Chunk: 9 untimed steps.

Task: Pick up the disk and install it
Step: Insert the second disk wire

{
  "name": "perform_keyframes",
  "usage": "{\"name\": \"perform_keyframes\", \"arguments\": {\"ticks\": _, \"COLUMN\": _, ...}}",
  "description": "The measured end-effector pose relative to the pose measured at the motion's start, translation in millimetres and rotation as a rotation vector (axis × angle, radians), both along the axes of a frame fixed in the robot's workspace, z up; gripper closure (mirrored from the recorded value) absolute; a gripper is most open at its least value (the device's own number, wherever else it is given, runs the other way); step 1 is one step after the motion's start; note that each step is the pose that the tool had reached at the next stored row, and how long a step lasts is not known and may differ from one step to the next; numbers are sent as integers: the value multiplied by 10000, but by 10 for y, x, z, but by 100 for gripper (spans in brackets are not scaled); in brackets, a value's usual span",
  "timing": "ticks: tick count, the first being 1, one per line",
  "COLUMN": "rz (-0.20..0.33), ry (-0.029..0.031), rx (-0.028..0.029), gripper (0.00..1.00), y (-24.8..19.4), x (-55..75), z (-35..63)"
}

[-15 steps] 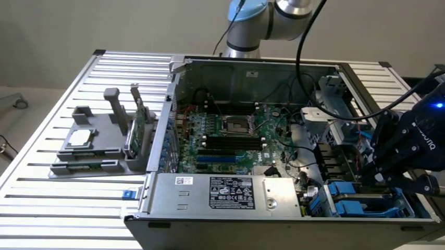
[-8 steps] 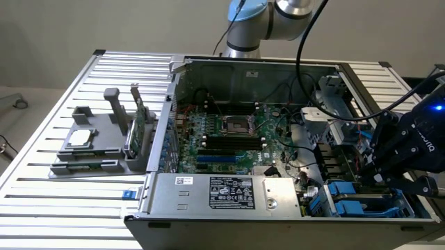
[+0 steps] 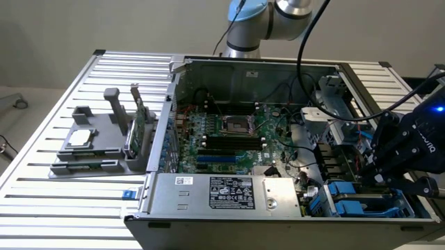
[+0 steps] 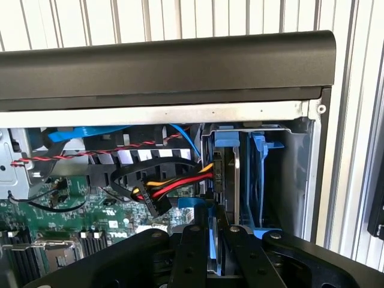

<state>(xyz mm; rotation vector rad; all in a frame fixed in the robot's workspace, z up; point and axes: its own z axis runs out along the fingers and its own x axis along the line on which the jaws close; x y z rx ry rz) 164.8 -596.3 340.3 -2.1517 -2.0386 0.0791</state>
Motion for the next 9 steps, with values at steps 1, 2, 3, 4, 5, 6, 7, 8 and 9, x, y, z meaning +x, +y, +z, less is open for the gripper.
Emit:
{"name": "perform_keyframes", "arguments": {"ticks": 1, "rz": 0, "ry": 0, "rx": 1, "gripper": 84, "y": -1, "x": 1, "z": 0}}
{"name": "perform_keyframes", "arguments": {"ticks": 2, "rz": 0, "ry": 1, "rx": -1, "gripper": 84, "y": -2, "x": 2, "z": 0}}
{"name": "perform_keyframes", "arguments": {"ticks": 3, "rz": 0, "ry": 3, "rx": -1, "gripper": 84, "y": -3, "x": 4, "z": 1}}
{"name": "perform_keyframes", "arguments": {"ticks": 4, "rz": 0, "ry": 5, "rx": 0, "gripper": 84, "y": -4, "x": 5, "z": 0}}
{"name": "perform_keyframes", "arguments": {"ticks": 5, "rz": 0, "ry": 7, "rx": 2, "gripper": 84, "y": -7, "x": 7, "z": -1}}
{"name": "perform_keyframes", "arguments": {"ticks": 6, "rz": 0, "ry": 10, "rx": 1, "gripper": 84, "y": -9, "x": 8, "z": 0}}
{"name": "perform_keyframes", "arguments": {"ticks": 7, "rz": -1, "ry": 13, "rx": -1, "gripper": 84, "y": -13, "x": 9, "z": 0}}
{"name": "perform_keyframes", "arguments": {"ticks": 8, "rz": 0, "ry": 17, "rx": 0, "gripper": 84, "y": -17, "x": 10, "z": 0}}
{"name": "perform_keyframes", "arguments": {"ticks": 9, "rz": 0, "ry": 20, "rx": -1, "gripper": 84, "y": -20, "x": 10, "z": 0}}
